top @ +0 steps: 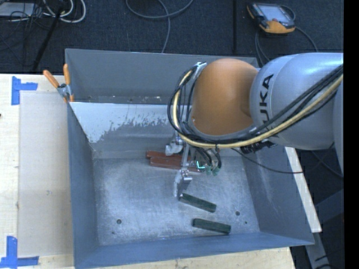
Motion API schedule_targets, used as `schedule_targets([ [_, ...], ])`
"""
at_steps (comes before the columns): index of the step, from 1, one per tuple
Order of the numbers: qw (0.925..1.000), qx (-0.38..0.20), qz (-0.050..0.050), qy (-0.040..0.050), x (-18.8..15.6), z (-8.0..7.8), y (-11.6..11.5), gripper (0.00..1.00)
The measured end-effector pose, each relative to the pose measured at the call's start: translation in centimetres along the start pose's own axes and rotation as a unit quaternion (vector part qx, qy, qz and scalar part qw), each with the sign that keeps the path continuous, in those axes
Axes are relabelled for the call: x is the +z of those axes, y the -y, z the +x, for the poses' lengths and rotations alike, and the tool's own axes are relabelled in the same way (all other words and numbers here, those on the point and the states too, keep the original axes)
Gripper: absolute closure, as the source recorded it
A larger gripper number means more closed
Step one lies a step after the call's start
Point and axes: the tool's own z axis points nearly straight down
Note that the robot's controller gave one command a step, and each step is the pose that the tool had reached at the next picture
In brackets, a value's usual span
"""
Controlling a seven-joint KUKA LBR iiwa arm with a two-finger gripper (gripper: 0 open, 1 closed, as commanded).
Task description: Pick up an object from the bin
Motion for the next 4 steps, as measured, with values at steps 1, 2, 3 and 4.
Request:
schedule_targets([
  [1, 1.0000, 0.001, 0.000, 0.0037, -0.4, -0.2, 0.1, 0.00],
  [2, 0.9997, -0.023, -0.001, 0.0072, 4.1, 0.8, 2.8, 0.00],
  [3, 1.0000, -0.004, 0.000, 0.0048, 10.5, 1.2, 5.1, 0.00],
  [4, 0.9991, -0.042, -0.002, 0.0087, 11.6, 1.4, 6.0, 0.00],
])
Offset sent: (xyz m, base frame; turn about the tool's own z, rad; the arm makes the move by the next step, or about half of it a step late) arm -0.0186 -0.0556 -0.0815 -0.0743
